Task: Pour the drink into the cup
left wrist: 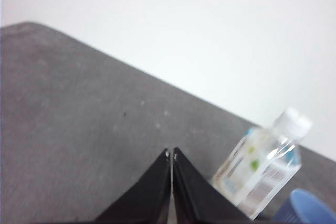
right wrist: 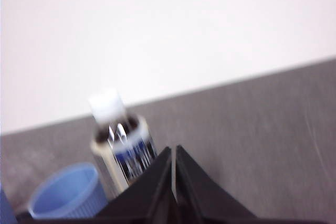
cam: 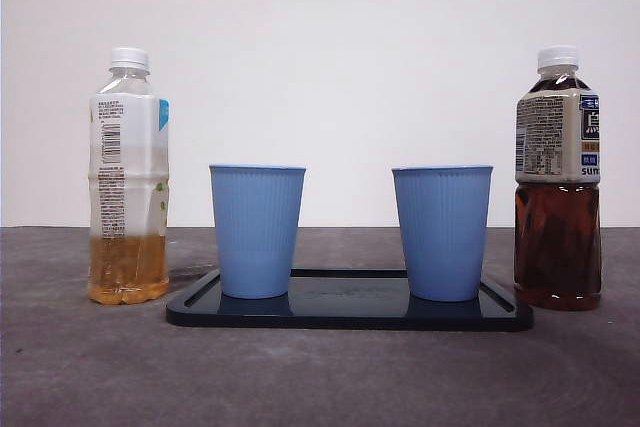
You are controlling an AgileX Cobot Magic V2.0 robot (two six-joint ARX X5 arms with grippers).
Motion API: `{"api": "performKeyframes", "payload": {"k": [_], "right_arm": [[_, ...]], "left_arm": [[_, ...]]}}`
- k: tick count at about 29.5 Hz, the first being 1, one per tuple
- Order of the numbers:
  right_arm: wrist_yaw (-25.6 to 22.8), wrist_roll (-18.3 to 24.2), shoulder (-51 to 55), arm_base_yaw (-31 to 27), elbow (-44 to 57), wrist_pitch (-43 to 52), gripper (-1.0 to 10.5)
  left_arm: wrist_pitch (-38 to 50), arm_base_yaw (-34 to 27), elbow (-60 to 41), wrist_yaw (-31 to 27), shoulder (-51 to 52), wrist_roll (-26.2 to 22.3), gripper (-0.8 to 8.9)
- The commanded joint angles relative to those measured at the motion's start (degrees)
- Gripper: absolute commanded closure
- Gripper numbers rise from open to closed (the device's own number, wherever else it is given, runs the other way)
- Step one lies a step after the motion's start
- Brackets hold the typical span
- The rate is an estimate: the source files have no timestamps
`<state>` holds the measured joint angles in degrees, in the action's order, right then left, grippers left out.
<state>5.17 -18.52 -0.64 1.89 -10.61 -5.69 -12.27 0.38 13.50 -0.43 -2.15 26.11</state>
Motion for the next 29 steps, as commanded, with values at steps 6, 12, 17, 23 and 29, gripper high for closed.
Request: {"api": "performKeyframes", "payload": {"k": [6,12,17,23,29], "right_arm": [[1.66,0.0,-5.6,0.11,-10.73,-4.55,9.4],[7.63,3.63,-12.5,0.13,-19.3,-13.55,9.4],[14.32,8.68,-19.12,0.13,-25.73,-24.92,9.4],[21.51,13.4,-25.46,0.2,-30.32,-36.74,9.4],[22.43,15.82,-27.54,0.61,-31.21,-41.57,9.4]], "left_arm": [[-5.66,-0.07,12.37,2.91,-8.37,-4.39,8.06],[-14.38,0.02,20.2,12.28,-16.81,-11.72,8.06],[-22.84,0.11,25.68,20.09,-23.34,-17.84,8.06],[-30.38,1.2,29.92,27.17,-28.26,-23.1,8.06],[-31.89,2.54,30.32,28.59,-28.89,-24.15,8.06]]}}
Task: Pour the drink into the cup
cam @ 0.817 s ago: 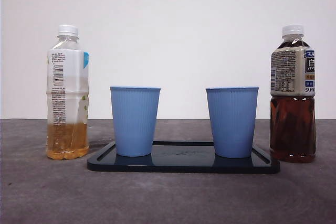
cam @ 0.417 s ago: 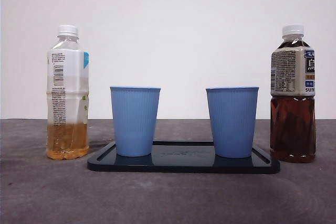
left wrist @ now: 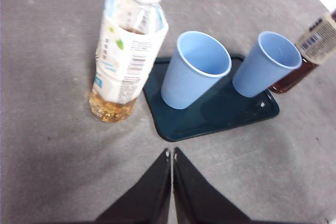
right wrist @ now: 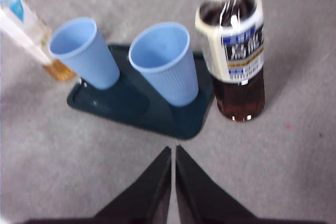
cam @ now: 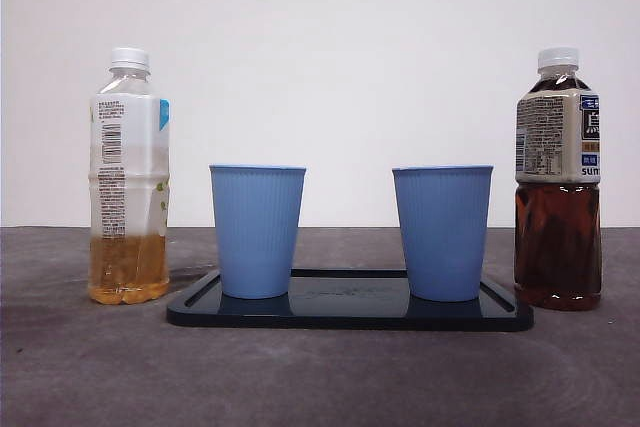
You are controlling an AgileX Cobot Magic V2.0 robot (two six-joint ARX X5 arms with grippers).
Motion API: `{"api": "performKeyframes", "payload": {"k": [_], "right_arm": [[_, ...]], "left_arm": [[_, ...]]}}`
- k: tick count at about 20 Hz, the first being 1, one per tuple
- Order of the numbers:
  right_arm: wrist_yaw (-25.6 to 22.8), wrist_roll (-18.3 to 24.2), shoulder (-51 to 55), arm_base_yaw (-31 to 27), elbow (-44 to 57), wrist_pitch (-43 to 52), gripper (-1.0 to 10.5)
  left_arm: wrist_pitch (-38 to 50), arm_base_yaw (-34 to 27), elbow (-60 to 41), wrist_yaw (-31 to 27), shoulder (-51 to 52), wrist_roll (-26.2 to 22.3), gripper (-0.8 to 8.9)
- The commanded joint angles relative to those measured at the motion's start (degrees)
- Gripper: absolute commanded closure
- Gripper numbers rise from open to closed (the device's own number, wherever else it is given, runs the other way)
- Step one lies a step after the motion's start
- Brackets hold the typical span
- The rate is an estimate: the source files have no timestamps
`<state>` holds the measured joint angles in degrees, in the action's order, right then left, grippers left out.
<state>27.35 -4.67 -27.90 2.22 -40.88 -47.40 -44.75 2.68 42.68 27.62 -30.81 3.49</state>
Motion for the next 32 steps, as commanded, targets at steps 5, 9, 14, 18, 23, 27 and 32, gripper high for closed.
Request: {"api": "performKeyframes", "payload": {"k": [5,9,14,18,23,27,32], "right_arm": [[-0.09,1.88,-0.35,0.35,-0.96,0.24,7.3],[-0.37,1.05,-0.39,0.35,-0.96,0.26,5.5],[-0.37,-3.96,-0.48,0.48,0.74,2.49,5.5],[-0.39,-10.29,-0.46,1.66,8.61,13.0,5.5],[-7.48,-17.53,-2.14,6.64,17.88,28.81,5.4],[-14.82,-17.97,-7.28,11.37,23.74,41.53,5.4],[-21.22,-16.26,-16.96,13.51,26.93,54.95,5.4]], "left_arm": [[0.59,0.35,1.14,0.52,-0.22,-1.36,5.38],[0.59,0.35,1.14,0.55,-0.22,-1.33,3.76],[0.66,0.35,1.14,0.52,-0.22,-1.33,3.77],[0.66,0.35,1.14,0.52,-0.22,-1.33,3.77],[0.9,0.35,1.14,0.55,-0.24,-1.33,3.77],[1.03,0.35,1.14,0.52,-0.24,-1.36,3.76],[1.05,0.35,1.14,0.52,-0.24,-1.55,3.77]]}}
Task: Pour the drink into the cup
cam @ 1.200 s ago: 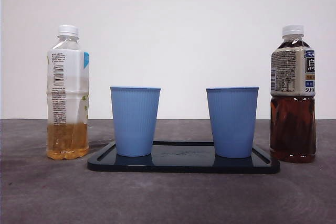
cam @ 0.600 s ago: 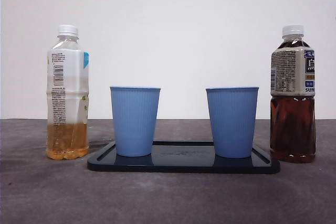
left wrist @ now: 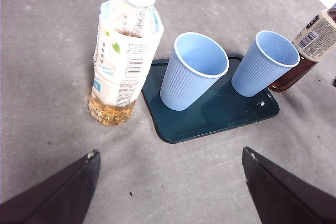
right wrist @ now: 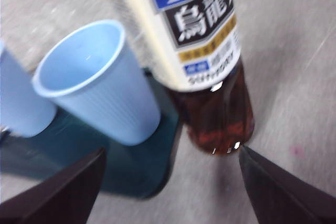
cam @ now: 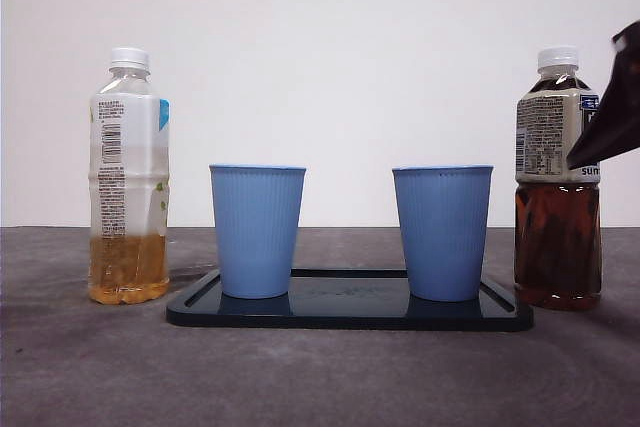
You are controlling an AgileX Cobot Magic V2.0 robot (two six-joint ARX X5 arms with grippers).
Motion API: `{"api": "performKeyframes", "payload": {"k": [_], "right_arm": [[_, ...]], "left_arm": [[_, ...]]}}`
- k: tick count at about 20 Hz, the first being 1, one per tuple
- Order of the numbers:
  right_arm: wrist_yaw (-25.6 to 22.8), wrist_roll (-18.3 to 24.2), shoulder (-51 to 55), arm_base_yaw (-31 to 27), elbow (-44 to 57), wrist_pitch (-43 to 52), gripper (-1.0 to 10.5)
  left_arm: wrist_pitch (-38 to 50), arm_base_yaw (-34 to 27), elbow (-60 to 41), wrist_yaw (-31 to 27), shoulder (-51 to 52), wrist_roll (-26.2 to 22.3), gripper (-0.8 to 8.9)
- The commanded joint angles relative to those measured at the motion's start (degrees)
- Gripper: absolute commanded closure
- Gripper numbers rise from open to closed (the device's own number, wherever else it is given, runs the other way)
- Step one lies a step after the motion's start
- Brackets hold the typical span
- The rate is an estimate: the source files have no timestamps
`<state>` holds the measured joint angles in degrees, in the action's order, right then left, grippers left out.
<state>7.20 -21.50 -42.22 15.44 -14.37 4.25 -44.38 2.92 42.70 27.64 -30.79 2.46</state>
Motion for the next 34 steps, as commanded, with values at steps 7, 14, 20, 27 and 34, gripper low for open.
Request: {"api": "performKeyframes", "payload": {"k": [7,14,20,27,34], "right_arm": [[-1.7,5.18,-18.03,0.28,0.44,20.11,5.4],[-3.5,6.25,-31.1,0.11,0.42,37.81,5.4],[-6.47,7.41,-39.74,-0.5,0.35,47.65,5.4],[-6.47,10.03,-48.59,-1.07,-5.11,50.18,5.4],[-10.95,10.93,-49.62,-1.07,-6.34,50.16,7.7]], "left_arm": [[0.66,0.11,1.11,0.5,-0.26,-0.52,3.77],[0.66,0.11,1.11,0.5,-0.26,-0.5,3.77],[0.66,0.11,1.11,0.5,-0.26,-0.5,3.77],[0.63,0.11,1.11,0.5,-0.26,-0.5,3.77],[0.63,0.11,1.11,0.5,-0.26,-0.52,3.77]]}}
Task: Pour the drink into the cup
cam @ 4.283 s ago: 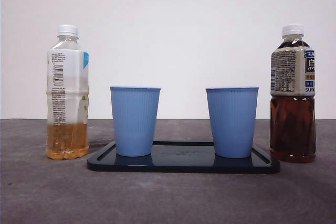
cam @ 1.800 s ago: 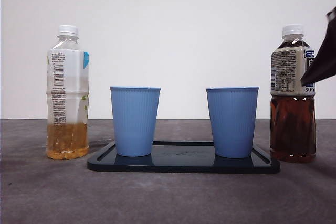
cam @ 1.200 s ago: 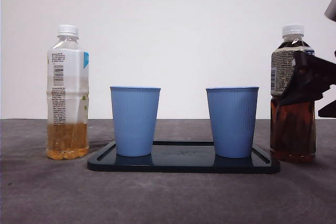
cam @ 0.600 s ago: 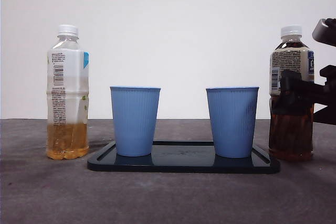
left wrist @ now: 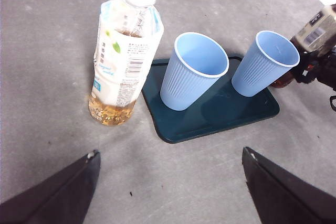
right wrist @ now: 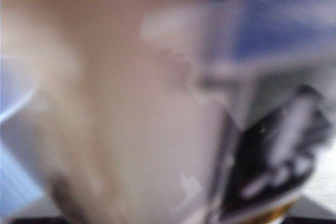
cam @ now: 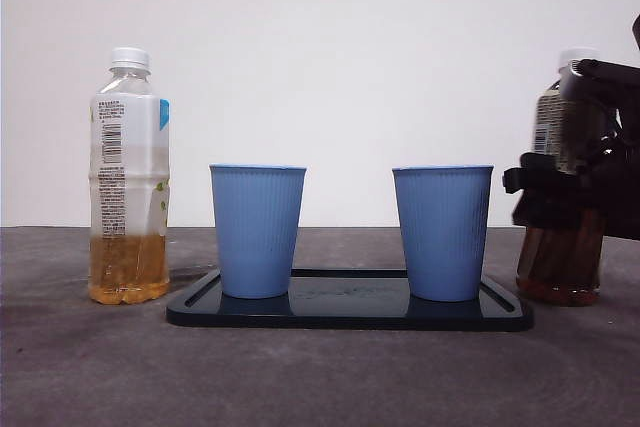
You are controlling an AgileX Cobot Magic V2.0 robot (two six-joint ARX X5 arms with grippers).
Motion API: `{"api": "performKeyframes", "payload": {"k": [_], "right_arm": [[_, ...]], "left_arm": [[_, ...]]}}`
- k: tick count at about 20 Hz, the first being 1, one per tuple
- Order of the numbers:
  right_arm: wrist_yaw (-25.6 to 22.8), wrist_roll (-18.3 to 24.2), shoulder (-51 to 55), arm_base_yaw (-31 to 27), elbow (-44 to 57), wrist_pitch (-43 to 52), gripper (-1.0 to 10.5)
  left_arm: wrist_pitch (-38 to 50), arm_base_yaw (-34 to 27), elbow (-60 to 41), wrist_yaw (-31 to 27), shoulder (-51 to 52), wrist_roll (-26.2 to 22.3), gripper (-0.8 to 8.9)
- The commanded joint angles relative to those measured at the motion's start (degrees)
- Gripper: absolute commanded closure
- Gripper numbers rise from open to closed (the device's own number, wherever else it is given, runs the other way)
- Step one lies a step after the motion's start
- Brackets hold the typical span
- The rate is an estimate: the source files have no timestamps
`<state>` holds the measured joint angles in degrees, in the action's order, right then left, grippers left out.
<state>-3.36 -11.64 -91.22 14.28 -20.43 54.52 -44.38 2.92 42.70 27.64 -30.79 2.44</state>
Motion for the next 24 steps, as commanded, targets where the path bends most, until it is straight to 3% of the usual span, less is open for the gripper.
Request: {"api": "performKeyframes", "payload": {"k": [1,5,7,10,14,17,21,24], "right_arm": [[-0.37,1.92,0.37,0.13,-0.24,-0.87,7.9],[-2.91,6.38,12.33,0.22,-0.48,-13.84,7.9],[-5.42,10.05,20.81,0.22,-3.82,-29.03,7.9],[-10.56,17.84,27.85,1.07,-15.65,-52.61,7.9],[-17.75,32.33,27.89,4.96,-28.85,-72.96,7.9],[-28.81,44.72,27.02,8.81,-32.24,-80.46,7.9],[-39.82,57.55,24.2,13.07,-32.52,-81.57,7.9],[-43.98,62.62,21.49,14.95,-32.52,-81.5,7.9]], "left_arm": [[0.66,0.11,1.11,0.5,-0.26,-0.5,3.77],[0.66,0.11,1.11,0.48,-0.26,-1.57,3.77],[0.68,0.11,1.11,0.48,-0.26,-1.84,3.77],[0.68,0.11,1.11,0.46,-0.26,-1.84,3.77],[0.66,0.11,1.11,0.46,-0.24,-1.81,3.77],[0.66,0.42,1.11,0.48,-0.22,-1.81,3.77],[0.66,2.43,1.11,0.46,-0.22,-1.81,3.77],[0.66,3.65,1.11,0.46,-0.2,-1.81,3.77]]}}
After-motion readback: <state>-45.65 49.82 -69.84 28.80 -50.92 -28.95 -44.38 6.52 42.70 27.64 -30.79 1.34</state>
